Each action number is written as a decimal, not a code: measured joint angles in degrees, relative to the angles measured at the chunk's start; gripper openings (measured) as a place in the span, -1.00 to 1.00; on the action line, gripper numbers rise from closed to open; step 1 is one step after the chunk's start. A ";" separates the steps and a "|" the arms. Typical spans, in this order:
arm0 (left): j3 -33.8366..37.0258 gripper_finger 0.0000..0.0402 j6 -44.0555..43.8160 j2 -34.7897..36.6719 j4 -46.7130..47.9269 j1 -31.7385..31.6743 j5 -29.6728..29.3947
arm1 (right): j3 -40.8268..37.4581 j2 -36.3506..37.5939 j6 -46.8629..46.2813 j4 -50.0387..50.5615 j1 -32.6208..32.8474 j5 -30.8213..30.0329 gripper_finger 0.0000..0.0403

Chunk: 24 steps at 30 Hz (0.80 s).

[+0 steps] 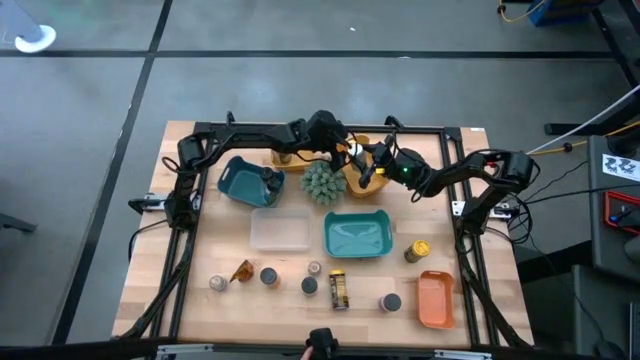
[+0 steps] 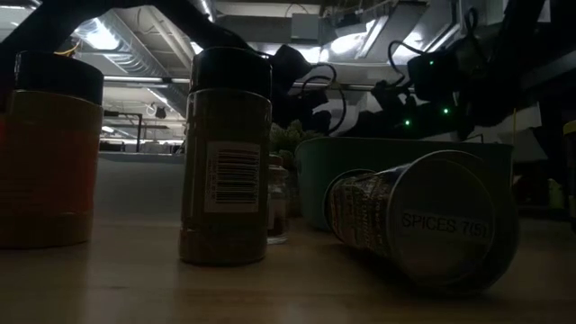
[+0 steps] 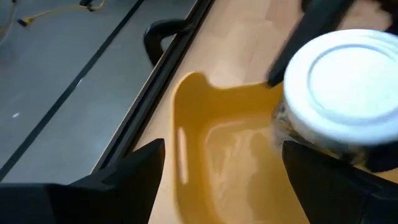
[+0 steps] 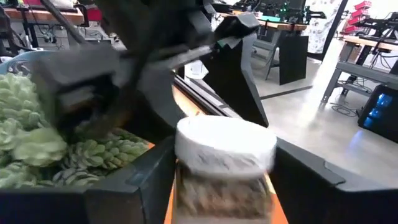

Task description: Sort spices by type

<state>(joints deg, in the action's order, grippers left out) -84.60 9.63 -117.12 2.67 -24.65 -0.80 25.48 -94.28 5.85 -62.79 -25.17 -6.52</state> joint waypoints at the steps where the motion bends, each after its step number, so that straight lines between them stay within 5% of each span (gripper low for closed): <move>1: -0.02 0.54 -0.01 0.04 -0.57 0.10 0.36 | 0.02 -0.06 -0.02 0.07 0.00 0.00 0.23; 24: -0.07 0.54 2.56 1.13 0.36 0.99 -1.31 | 0.02 1.24 -0.20 2.30 0.00 0.03 0.35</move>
<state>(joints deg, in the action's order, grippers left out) -84.66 12.19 -115.99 3.02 -23.66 -2.11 25.50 -93.04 5.64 -60.50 -25.17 -6.49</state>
